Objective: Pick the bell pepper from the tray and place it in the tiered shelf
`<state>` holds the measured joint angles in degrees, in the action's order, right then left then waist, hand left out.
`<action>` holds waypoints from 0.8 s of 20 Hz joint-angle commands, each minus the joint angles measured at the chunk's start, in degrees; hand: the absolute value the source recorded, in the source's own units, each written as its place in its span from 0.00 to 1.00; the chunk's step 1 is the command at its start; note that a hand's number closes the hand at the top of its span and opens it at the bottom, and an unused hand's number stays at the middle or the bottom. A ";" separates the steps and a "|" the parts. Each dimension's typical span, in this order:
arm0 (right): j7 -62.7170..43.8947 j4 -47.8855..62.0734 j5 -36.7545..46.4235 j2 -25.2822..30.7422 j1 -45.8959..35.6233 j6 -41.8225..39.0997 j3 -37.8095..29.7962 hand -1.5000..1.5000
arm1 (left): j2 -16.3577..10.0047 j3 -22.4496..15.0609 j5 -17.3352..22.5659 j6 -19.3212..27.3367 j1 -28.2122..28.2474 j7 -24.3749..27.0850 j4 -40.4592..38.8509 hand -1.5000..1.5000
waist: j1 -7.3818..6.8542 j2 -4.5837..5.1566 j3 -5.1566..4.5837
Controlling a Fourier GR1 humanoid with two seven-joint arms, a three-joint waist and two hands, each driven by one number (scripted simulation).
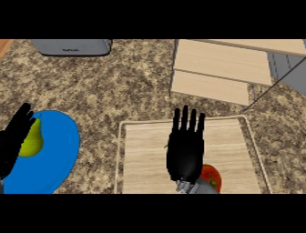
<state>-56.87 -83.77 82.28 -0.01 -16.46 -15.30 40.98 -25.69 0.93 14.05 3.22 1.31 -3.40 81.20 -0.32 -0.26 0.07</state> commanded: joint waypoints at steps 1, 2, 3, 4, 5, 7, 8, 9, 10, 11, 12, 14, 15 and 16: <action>-2.50 3.16 -0.58 0.01 0.62 0.66 -0.14 1.00 | 1.44 0.34 -1.27 -0.72 -1.38 -1.35 -0.87 0.50 | 0.16 0.27 -0.06; -0.25 2.33 -0.49 0.01 1.60 2.39 -2.71 1.00 | 1.94 0.91 -1.11 -0.79 -0.30 -0.94 -0.60 0.50 | 0.19 0.25 -0.06; -1.10 1.41 -0.91 0.01 2.33 2.50 -1.08 1.00 | 4.14 -0.15 -3.13 0.37 1.29 2.70 -2.60 0.50 | 0.19 0.26 -0.07; 5.52 3.36 -2.48 2.91 0.96 4.29 -5.88 1.00 | 1.86 1.95 -1.84 -1.62 -3.96 1.33 -5.94 0.50 | 0.41 0.34 -0.07; 4.21 4.71 -0.43 1.07 1.14 3.77 -3.99 1.00 | 3.22 0.25 -3.11 -0.87 0.41 0.85 -2.47 0.50 | 0.14 0.27 -0.06; 3.51 4.59 2.29 0.70 2.06 4.19 -1.46 1.00 | 2.64 1.31 -3.40 -0.51 -0.13 -0.33 -0.69 0.50 | 0.14 0.24 -0.06; 2.78 2.65 2.18 0.64 1.92 0.50 -1.48 1.00 | 2.96 1.34 -2.59 -1.20 0.14 -0.82 -0.44 0.50 | 0.17 0.22 -0.06; 4.50 3.15 1.95 1.32 1.18 1.48 -2.70 1.00 | 1.86 3.38 -2.14 -3.30 -1.19 2.00 -4.84 0.50 | 0.26 0.27 -0.08; 2.55 8.93 3.47 0.01 1.25 6.46 -0.30 1.00 | 2.42 1.09 -2.65 -0.79 3.19 -2.74 5.16 0.50 | -0.46 0.21 -0.02; 4.88 3.11 3.63 1.93 2.02 4.06 -0.89 1.00 | 2.26 3.39 -2.03 -1.82 -2.04 -2.39 -1.16 0.50 | 0.28 0.24 -0.06; 1.12 4.64 4.42 0.01 1.63 3.61 2.23 1.00 | 3.74 2.42 -2.53 -1.35 0.42 -0.91 -0.22 0.50 | 0.05 0.24 -0.07; 3.06 2.74 5.92 0.01 -1.86 1.26 -0.92 1.00 | 3.49 2.80 -3.73 -2.28 -0.83 0.55 -2.61 0.50 | 0.20 0.23 -0.08; 3.96 5.68 7.05 1.23 0.68 6.58 -0.03 1.00 | 2.67 3.74 -3.33 -2.53 -0.20 -0.43 -1.86 0.50 | 0.12 0.25 -0.06; 2.34 -1.59 8.06 0.24 0.94 0.75 1.78 1.00 | 3.18 2.81 -3.14 -1.67 2.09 -4.10 4.75 0.50 | 0.08 0.12 -0.05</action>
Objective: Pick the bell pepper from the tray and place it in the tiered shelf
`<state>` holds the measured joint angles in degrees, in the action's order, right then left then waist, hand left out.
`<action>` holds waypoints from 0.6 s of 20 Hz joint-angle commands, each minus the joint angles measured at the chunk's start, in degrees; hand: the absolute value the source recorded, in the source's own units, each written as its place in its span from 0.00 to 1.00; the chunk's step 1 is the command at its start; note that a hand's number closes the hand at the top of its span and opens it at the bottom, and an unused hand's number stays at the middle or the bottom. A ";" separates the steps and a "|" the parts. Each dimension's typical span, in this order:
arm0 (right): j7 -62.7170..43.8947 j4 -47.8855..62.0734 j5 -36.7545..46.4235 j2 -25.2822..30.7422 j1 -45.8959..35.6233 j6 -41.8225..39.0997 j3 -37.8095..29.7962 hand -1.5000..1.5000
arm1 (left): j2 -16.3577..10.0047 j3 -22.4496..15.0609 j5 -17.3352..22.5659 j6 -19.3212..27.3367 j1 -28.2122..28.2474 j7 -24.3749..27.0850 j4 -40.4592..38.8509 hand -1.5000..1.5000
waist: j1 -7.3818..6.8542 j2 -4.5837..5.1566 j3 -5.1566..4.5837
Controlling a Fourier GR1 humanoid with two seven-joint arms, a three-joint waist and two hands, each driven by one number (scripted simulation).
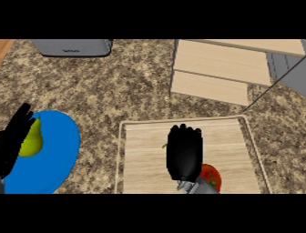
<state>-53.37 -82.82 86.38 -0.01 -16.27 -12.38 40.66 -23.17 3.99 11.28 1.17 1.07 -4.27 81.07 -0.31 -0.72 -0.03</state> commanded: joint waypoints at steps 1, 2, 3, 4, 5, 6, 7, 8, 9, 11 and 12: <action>1.53 -3.16 3.28 2.46 0.22 -0.22 0.27 1.00 | 1.90 0.43 -1.72 -0.89 -3.32 3.29 -7.28 0.50 | 0.56 0.72 0.01; -0.40 1.61 4.90 0.03 -0.43 4.23 2.70 1.00 | 0.91 0.96 -0.73 -1.15 -1.38 0.12 -0.93 0.50 | 0.10 0.69 0.04; 2.49 -5.73 2.54 0.41 2.13 -0.20 0.95 1.00 | 0.56 1.54 -0.55 -1.67 0.96 -1.68 1.69 0.50 | 0.18 0.63 0.04; 7.18 -6.54 -2.49 2.26 1.57 1.70 -1.67 1.00 | 0.51 0.50 -0.83 -0.48 0.77 -3.39 3.71 0.50 | 0.12 0.62 0.07; 9.52 -4.94 -5.44 0.72 -0.14 1.57 -3.37 1.00 | 2.63 -0.73 -2.79 0.89 0.48 -0.06 0.54 0.50 | 0.14 0.74 0.05; 10.63 -4.10 -9.60 0.04 0.06 4.47 -3.62 1.00 | 1.92 -0.59 -2.31 0.35 0.22 -0.89 1.00 0.50 | -0.16 0.84 0.08; 12.06 -5.68 -15.44 0.04 -3.72 0.64 -6.83 1.00 | 0.49 0.51 -0.65 -1.64 -2.06 -1.81 -0.56 0.50 | -0.25 1.00 0.07; 14.34 -6.34 -19.15 0.03 -3.43 -0.27 -8.13 1.00 | 0.03 0.91 -0.31 -2.88 0.66 0.16 -0.27 0.50 | -0.71 0.99 0.07; 18.51 -5.00 -19.12 0.43 -3.08 1.72 -10.70 1.00 | 2.42 -1.04 -2.58 0.00 -0.91 -0.70 -0.34 0.50 | 0.06 0.97 0.08; 16.10 -11.72 -19.74 0.02 -3.81 -2.86 -10.64 1.00 | 1.76 0.47 -2.52 0.08 -1.47 -1.56 -0.99 0.50 | 0.38 0.69 0.04; 18.44 -12.86 -20.71 1.96 -2.42 -2.32 -12.01 1.00 | 1.91 1.42 -1.90 -1.74 -1.34 1.82 -4.16 0.50 | 0.49 0.72 0.02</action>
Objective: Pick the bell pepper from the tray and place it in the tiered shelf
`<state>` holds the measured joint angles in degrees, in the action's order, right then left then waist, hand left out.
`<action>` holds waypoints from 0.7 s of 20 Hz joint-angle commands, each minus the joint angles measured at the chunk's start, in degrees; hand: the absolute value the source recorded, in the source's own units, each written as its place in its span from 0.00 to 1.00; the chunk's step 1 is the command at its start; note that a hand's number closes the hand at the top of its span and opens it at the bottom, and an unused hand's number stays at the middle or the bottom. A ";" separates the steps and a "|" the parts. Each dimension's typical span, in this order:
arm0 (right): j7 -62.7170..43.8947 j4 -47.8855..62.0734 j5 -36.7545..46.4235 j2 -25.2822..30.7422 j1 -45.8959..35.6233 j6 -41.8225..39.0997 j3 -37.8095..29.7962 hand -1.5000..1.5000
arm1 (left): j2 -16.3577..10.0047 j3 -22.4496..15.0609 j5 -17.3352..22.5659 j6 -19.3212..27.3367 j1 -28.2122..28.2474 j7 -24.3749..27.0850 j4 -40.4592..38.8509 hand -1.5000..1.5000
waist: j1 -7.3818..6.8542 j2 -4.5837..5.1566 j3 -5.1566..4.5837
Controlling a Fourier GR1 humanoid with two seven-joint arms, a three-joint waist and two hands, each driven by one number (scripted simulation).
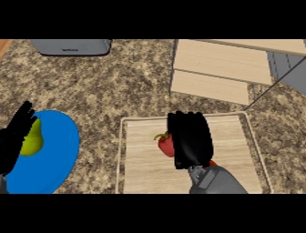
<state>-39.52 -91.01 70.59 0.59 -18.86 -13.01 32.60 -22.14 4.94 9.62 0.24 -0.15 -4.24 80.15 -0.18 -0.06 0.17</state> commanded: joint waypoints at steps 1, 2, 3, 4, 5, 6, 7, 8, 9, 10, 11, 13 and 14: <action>-2.64 -5.74 -7.95 -0.56 -6.38 -5.55 -3.22 1.00 | -0.22 0.83 0.05 -0.44 -1.19 -1.30 -0.20 0.50 | -0.10 0.01 -0.18; -1.00 -10.15 -6.56 -0.56 -4.50 -7.29 -4.91 1.00 | -1.11 2.36 1.06 -1.37 -1.65 -1.45 -2.06 0.50 | 0.34 -0.04 -0.18; -0.48 -14.51 -5.81 0.05 0.07 -5.78 -3.54 1.00 | 1.42 -0.15 -0.69 0.89 -0.39 -2.61 0.74 0.50 | 0.54 -0.14 -0.16; -3.15 -14.50 -7.55 -0.56 -1.49 -6.38 -4.60 1.00 | -0.63 1.78 0.08 -1.53 2.01 -0.03 0.97 0.50 | 0.11 -0.10 -0.17; -3.11 -18.28 -8.27 -0.57 0.43 -7.42 -5.98 1.00 | 1.97 -0.20 -1.11 0.03 2.02 0.41 0.93 0.50 | 0.45 -0.14 -0.17; -6.12 -23.41 -9.03 -0.57 1.28 -10.75 -4.62 1.00 | -1.10 2.60 1.23 -1.87 0.79 -2.26 1.24 0.50 | 0.55 -0.22 -0.17; -6.23 -25.09 -13.48 -0.57 -0.22 -10.36 -7.62 1.00 | 1.15 0.50 -1.35 -0.22 1.69 0.76 -0.25 0.50 | 0.67 -0.18 -0.18; -9.20 -26.31 -15.34 -0.58 0.38 -8.05 -5.79 1.00 | 1.30 0.34 -0.46 0.16 -0.15 -2.53 2.21 0.50 | 0.47 -0.19 -0.15; -8.12 -30.76 -16.03 -0.58 3.25 -9.81 -7.96 1.00 | 0.36 1.61 0.24 -1.06 2.33 -0.94 2.08 0.50 | 0.64 -0.26 -0.15; -14.09 -31.46 -19.26 -0.58 -0.58 -9.23 -6.33 1.00 | 1.35 1.14 -0.19 -0.16 1.52 -1.44 1.69 0.50 | 0.26 -0.20 -0.18; -13.55 -34.67 -21.43 -0.58 -1.21 -9.82 -10.76 1.00 | 0.83 1.15 -0.50 -0.80 2.80 -0.32 1.66 0.50 | 0.40 -0.24 -0.17; -18.64 -37.38 -23.38 -0.58 -4.69 -9.91 -10.87 1.00 | 1.97 -0.45 -1.33 1.08 1.05 -4.62 4.95 0.50 | 0.28 -0.24 -0.15; -19.66 -38.39 -25.43 -0.58 -6.45 -12.38 -14.29 1.00 | 0.17 1.89 0.05 -2.47 1.42 -0.48 -0.04 0.50 | 0.34 -0.08 -0.21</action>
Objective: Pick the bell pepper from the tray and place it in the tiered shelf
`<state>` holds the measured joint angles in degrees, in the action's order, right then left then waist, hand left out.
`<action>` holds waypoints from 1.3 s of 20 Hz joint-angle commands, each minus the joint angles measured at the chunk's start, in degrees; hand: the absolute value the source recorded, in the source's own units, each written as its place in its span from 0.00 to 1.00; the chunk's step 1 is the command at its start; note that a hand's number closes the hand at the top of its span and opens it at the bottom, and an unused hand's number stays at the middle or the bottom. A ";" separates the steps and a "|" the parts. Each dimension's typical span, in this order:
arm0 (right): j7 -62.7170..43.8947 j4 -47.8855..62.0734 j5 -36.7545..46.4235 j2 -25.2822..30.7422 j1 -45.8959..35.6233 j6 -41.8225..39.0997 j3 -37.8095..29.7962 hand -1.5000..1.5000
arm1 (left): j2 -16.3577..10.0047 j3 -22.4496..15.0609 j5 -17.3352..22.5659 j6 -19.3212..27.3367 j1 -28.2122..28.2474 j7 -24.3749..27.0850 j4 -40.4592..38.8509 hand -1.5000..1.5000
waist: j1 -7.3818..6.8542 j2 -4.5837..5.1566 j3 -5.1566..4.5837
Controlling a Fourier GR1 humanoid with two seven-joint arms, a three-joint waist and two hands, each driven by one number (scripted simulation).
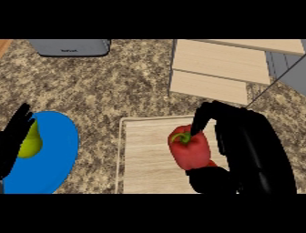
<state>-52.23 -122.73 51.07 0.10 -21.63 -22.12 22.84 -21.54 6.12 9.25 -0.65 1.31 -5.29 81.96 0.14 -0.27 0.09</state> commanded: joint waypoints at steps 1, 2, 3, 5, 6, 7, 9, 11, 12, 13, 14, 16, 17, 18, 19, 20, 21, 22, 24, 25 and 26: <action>-7.58 -10.43 -6.52 -0.10 -2.95 -4.44 -4.60 1.00 | 1.02 -0.64 -0.47 0.56 1.89 -1.87 2.87 0.50 | -0.09 0.00 -0.09; -10.72 -11.73 -5.86 -0.10 -3.98 -4.90 -3.78 1.00 | -0.45 1.67 0.27 -1.53 -0.25 1.21 -2.09 0.50 | 0.10 0.10 -0.14; -12.27 -11.93 -6.52 -0.10 -7.15 -5.43 -4.70 1.00 | 1.11 0.05 -0.86 -0.25 1.34 -0.21 0.28 0.50 | -0.13 0.08 -0.13; -16.19 -13.51 -8.91 -0.09 -13.43 -8.95 -8.14 1.00 | 2.62 -0.79 -2.32 0.39 1.61 3.01 -1.39 0.50 | 0.01 0.02 -0.18; -17.05 -16.19 -9.38 -0.09 -12.84 -10.48 -8.53 1.00 | 0.20 1.97 -0.05 -1.86 1.18 2.59 -2.19 0.50 | 0.13 -0.02 -0.17; -18.46 -10.74 -10.37 -0.09 -18.35 -6.82 -9.97 1.00 | 0.09 0.85 -0.29 -1.23 1.21 -1.82 2.17 0.50 | -0.37 0.00 -0.15; -17.87 -12.07 -9.31 -0.09 -19.98 -9.25 -12.23 1.00 | 2.28 -0.12 -1.61 1.41 -1.37 -3.08 1.57 0.50 | 0.14 -0.01 -0.14; -16.07 -8.19 -8.02 0.82 -24.29 -9.23 -15.83 1.00 | 2.25 0.65 -1.90 -0.25 -1.24 1.60 -3.93 0.50 | 0.25 0.09 -0.19; -18.01 -7.31 -6.20 0.38 -26.35 -9.51 -14.80 1.00 | 0.19 2.59 0.57 -2.26 0.21 -0.03 -1.35 0.50 | -0.05 -0.06 -0.19; -18.34 -8.32 -8.77 2.07 -26.76 -12.44 -18.08 1.00 | 0.74 1.53 -1.03 -1.75 1.49 1.58 -1.46 0.50 | 0.27 -0.17 -0.19; -16.35 -7.71 -6.85 4.34 -25.89 -12.72 -17.26 1.00 | -0.62 2.82 0.55 -3.37 1.21 0.94 -1.64 0.50 | 0.31 -0.16 -0.19; -14.76 -4.62 -6.64 7.43 -28.09 -14.77 -19.47 1.00 | 3.23 -0.93 -3.09 1.37 2.41 -0.53 2.63 0.50 | 0.20 -0.31 -0.16; -15.48 -3.40 -5.64 6.63 -29.31 -14.53 -18.45 1.00 | 0.47 1.47 -1.36 -1.11 0.02 -1.08 -0.82 0.50 | 0.38 -0.12 -0.21; -15.14 -3.32 -7.09 7.29 -30.06 -15.89 -20.25 1.00 | 1.77 0.48 -1.53 -0.92 1.76 -0.76 0.87 0.50 | 0.20 -0.18 -0.18; -13.07 4.44 -6.63 7.40 -34.82 -13.60 -22.61 1.00 | 2.81 -0.55 -2.44 0.00 -0.27 -0.69 0.08 0.50 | -0.16 0.07 -0.23; -16.20 -3.34 -9.02 7.59 -32.16 -18.34 -22.75 1.00 | 1.03 1.36 -1.56 -1.24 0.48 -0.21 -0.33 0.50 | 0.58 -0.24 -0.17; -15.02 2.83 -7.16 8.05 -35.82 -16.86 -22.68 1.00 | 2.58 0.17 -3.08 0.71 1.85 0.09 1.31 0.50 | -0.12 -0.17 -0.21; -14.67 3.99 -7.71 8.35 -37.02 -17.59 -23.42 1.00 | 1.51 1.12 -1.58 -1.18 0.14 -0.20 -0.05 0.50 | 0.10 -0.11 -0.21; -11.47 8.25 -7.49 9.94 -38.38 -16.78 -25.72 1.00 | 1.06 1.10 -1.71 -1.02 -2.15 -2.42 -0.26 0.50 | 0.07 0.08 -0.17; -13.33 8.57 -8.27 8.74 -40.70 -17.68 -26.10 1.00 | 1.32 2.01 -1.88 -1.13 0.94 0.63 -0.79 0.50 | -0.23 -0.03 -0.19; -9.83 11.37 -7.07 11.01 -40.06 -16.39 -27.22 1.00 | 1.71 1.23 -1.03 -1.02 -0.50 -3.04 1.85 0.50 | -0.35 0.08 -0.14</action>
<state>-56.89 -117.08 43.88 9.06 -57.32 -35.04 -1.71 -20.26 7.51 7.67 -1.59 1.16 -6.13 82.50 0.07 -0.35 -0.01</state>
